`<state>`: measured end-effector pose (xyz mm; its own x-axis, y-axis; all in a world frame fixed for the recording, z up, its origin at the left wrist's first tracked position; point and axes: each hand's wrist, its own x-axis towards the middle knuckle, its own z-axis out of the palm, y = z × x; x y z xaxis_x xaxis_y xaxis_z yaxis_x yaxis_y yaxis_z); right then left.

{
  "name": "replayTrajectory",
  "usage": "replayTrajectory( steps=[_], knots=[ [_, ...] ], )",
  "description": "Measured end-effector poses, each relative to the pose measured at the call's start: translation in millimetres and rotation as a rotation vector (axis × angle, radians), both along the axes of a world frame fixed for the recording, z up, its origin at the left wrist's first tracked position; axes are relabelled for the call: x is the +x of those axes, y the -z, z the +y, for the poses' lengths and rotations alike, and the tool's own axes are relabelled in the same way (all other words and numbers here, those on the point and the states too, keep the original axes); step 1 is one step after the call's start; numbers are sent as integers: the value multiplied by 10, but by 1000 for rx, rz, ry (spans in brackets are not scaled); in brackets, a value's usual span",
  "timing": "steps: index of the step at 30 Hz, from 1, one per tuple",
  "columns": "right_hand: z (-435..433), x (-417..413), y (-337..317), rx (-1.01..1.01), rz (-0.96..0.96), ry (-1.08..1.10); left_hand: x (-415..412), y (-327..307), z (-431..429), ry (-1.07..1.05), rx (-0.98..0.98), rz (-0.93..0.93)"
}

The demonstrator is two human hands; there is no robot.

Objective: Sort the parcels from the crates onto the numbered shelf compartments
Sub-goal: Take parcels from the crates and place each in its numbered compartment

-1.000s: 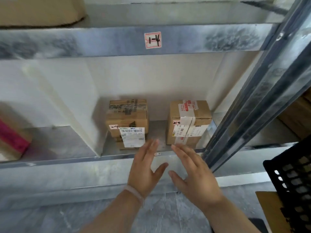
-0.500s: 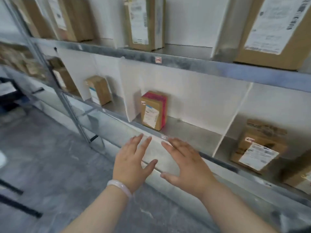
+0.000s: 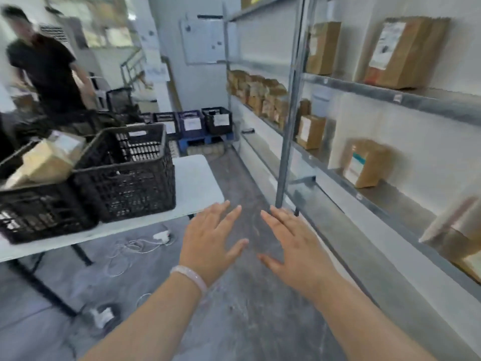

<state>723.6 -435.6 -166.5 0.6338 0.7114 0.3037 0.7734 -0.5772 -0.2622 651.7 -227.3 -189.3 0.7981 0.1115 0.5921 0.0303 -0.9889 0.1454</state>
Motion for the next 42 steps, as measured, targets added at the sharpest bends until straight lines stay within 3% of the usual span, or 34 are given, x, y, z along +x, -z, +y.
replayTrajectory(
  steps=[10,20,32,42],
  knots=[
    [2261,128,-169,97,-26,-398,-607,-193,1708,-455,-68,-12],
    [4032,689,-307,99,-1,-615,-283,-361,3099,-709,-164,-2],
    [5898,925,-382,25,48,-725,-198,-403,4713,-862,-317,-29],
    [7695,703,-176,65,330,-556,-258,-248,6505,-782,-474,42]
  ],
)
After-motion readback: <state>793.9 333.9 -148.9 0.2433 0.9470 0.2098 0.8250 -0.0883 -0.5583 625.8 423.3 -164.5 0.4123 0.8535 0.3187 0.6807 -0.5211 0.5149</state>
